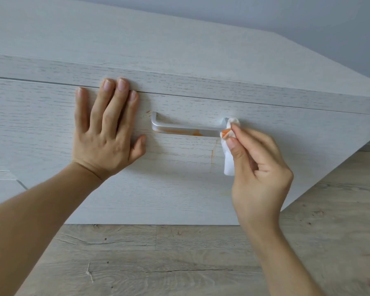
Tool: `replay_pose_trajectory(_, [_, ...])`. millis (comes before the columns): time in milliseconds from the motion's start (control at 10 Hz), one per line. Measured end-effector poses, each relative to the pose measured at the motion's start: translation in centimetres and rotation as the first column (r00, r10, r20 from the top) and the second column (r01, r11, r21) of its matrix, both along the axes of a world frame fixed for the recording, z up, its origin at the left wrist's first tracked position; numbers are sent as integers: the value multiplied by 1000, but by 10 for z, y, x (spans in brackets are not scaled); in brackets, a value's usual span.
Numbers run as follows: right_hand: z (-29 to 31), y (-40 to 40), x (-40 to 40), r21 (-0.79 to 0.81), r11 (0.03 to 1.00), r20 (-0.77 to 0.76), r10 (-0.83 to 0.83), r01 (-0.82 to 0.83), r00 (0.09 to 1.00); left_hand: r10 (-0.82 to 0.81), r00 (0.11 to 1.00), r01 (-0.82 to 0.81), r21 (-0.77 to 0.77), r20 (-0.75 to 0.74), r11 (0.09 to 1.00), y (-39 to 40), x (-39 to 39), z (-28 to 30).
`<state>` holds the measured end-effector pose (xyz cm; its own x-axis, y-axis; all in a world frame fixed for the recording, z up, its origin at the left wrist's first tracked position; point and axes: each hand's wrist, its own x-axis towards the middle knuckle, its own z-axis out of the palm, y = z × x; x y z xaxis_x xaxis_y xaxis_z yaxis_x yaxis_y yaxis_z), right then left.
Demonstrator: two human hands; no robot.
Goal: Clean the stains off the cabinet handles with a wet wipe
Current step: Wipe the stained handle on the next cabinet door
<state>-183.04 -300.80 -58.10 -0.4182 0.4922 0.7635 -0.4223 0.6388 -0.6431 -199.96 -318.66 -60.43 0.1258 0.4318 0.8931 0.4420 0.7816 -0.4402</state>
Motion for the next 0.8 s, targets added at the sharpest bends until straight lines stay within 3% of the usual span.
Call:
replay_pose_trajectory(200, [-6, 10, 9, 281, 951, -69, -113, 128, 991, 1, 1000, -1, -5, 12, 1000, 0, 1, 1])
replay_pose_trajectory(400, [0, 11, -4, 498, 847, -176, -110, 185, 978, 3, 1000, -3, -10, 18, 1000, 0, 1, 1])
replay_pose_trajectory(800, [7, 20, -7, 649, 705, -232, -173, 285, 957, 21, 1000, -21, -15, 21, 1000, 1, 2, 2])
